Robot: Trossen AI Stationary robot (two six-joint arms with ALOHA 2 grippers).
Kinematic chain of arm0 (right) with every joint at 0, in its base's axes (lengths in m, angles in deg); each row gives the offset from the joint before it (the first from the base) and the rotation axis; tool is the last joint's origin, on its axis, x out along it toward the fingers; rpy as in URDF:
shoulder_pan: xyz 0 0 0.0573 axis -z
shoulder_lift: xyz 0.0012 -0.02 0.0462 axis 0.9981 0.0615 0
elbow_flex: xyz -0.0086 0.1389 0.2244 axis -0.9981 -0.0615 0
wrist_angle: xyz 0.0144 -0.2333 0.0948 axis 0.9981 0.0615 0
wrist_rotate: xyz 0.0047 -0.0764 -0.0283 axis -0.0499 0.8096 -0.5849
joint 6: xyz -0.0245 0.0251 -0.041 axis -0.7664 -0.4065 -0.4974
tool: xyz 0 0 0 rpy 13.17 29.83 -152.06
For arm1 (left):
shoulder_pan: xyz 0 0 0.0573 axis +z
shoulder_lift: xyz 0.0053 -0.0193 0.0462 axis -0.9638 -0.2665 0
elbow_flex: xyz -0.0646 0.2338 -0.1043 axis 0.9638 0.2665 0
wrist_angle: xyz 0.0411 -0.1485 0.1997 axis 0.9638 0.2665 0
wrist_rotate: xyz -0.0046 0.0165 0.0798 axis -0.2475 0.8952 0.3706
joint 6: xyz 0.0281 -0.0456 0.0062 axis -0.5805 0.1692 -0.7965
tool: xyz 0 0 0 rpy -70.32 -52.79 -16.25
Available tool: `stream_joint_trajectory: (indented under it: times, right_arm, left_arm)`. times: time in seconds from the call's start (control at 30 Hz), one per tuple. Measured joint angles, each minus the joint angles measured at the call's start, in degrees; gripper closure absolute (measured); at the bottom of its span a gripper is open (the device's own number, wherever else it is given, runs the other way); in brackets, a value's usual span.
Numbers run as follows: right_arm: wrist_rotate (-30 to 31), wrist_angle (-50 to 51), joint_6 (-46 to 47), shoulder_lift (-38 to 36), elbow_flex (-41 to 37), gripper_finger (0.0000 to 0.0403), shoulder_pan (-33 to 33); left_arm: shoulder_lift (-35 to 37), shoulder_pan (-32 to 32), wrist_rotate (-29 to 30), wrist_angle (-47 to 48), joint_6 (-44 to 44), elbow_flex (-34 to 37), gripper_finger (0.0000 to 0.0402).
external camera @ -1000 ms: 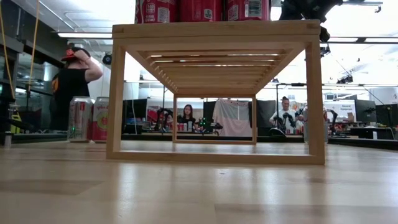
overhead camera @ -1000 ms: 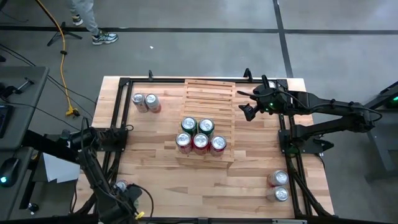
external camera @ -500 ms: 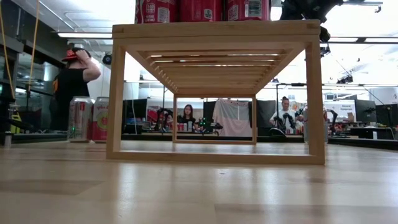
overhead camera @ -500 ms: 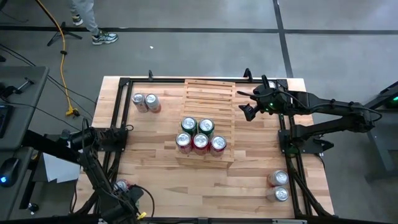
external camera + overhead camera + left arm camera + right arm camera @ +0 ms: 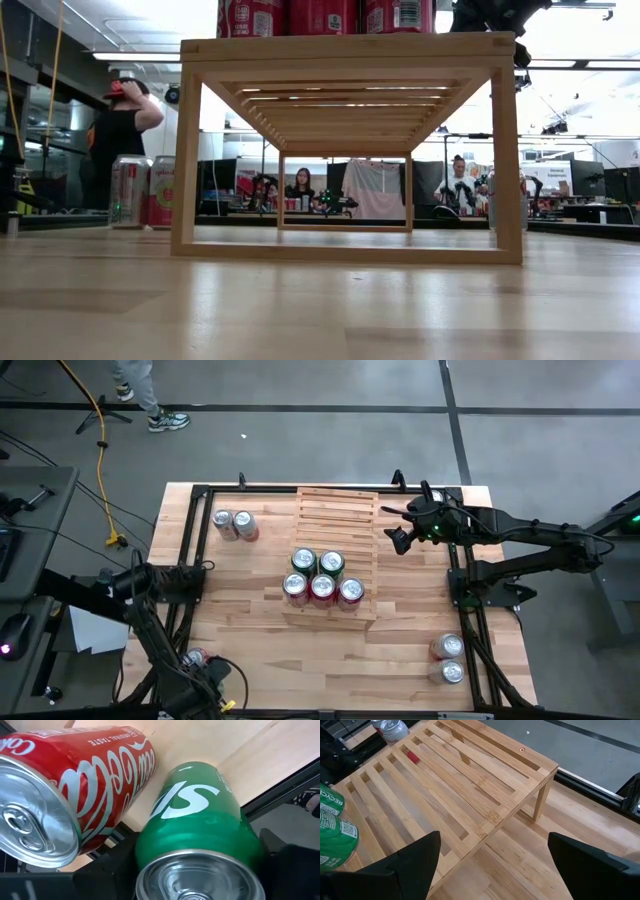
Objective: Place canned beverage on shelf
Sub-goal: Put the green soda can on the shelf aligned with the other green soda cans
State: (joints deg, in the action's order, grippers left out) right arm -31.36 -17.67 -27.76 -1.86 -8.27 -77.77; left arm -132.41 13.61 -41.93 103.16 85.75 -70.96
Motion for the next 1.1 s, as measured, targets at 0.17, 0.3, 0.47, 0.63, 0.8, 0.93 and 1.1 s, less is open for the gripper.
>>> stream_joint_trajectory:
  times: [0.17,0.3,0.47,0.63,0.8,0.93,1.1]
  right_arm:
    - [0.0,0.0,0.0,0.0,0.0,0.0048,0.0]
    - [0.0,0.0,0.0,0.0,0.0,0.0048,0.0]
    - [-0.2,0.0,0.0,0.0,0.0,0.0048,0.0]
    - [-8.1,-0.7,0.0,0.0,0.0,0.0048,0.0]
    - [-23.8,-7.8,-3.1,0.0,0.0,0.0048,0.0]
    - [-34.1,-19.1,-3.4,0.0,0.0,0.0048,-0.3]
    - [-34.1,-29.8,-5.3,0.6,2.9,0.0048,-1.6]
  left_arm:
    - [3.6,1.1,2.6,0.1,-0.6,-2.8,0.0202]
    - [7.7,2.4,8.6,0.3,-1.5,-6.2,0.0202]
    - [14.0,4.4,21.6,0.0,-7.9,-13.0,0.0202]
    - [19.9,8.6,42.5,-0.1,-20.9,-19.1,0.0202]
    - [24.3,16.0,54.8,0.1,-39.1,-23.4,0.0202]
    - [27.1,23.3,60.4,-0.1,-53.7,-26.8,0.0202]
    - [28.7,33.5,65.5,-0.5,-70.5,-28.8,0.0202]
